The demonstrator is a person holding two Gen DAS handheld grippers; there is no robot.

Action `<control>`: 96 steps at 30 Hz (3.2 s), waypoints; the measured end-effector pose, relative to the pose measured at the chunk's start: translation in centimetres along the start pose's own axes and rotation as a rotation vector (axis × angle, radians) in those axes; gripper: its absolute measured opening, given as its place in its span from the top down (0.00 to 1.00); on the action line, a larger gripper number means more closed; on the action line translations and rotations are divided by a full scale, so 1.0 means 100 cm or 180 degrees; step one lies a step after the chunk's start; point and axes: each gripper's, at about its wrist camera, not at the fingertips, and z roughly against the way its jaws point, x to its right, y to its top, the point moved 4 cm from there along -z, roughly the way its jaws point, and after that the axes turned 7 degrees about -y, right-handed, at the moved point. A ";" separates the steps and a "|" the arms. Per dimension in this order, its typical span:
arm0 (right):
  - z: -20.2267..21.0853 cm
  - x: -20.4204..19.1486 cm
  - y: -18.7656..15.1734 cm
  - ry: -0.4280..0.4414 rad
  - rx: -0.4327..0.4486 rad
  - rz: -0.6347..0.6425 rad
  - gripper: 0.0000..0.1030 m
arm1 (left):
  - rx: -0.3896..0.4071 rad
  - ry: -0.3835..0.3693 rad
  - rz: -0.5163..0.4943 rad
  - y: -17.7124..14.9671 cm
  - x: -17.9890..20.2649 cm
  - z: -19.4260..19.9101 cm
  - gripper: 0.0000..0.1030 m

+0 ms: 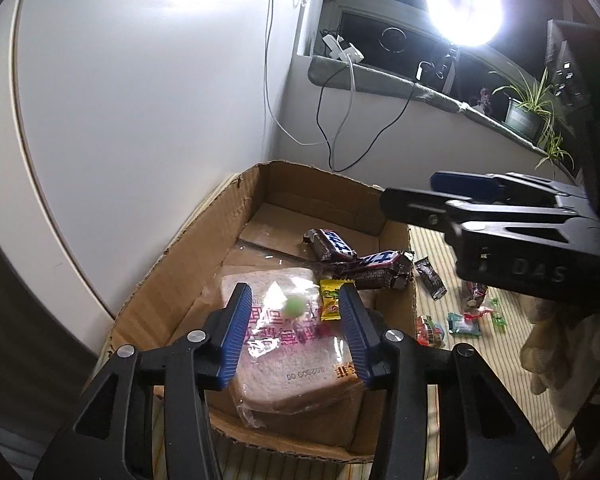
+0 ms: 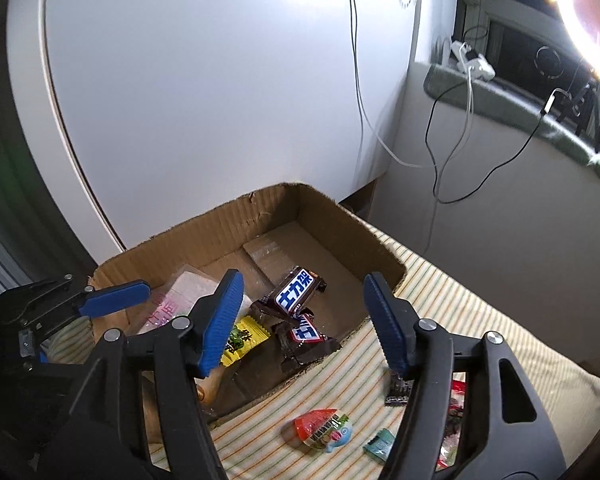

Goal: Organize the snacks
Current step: 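Carry both items over the box and open both grippers to drop them, then move both grippers away from the box toward the remaining snacks, then grasp the round candy ball with the left gripper while the right gripper grasps the green packet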

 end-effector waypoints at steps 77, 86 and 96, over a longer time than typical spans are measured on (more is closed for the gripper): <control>-0.016 0.155 -0.165 -0.0005 -0.0813 -0.0638 0.38 | -0.0733 -0.0189 -0.0448 -0.050 0.128 -0.096 0.70; -0.016 0.156 -0.163 -0.0167 -0.0818 -0.0545 0.69 | -0.0722 -0.0253 -0.0441 -0.049 0.129 -0.097 0.79; 0.005 0.165 -0.168 -0.0194 -0.0764 -0.0657 0.90 | -0.0645 -0.0317 -0.0530 -0.053 0.135 -0.084 0.79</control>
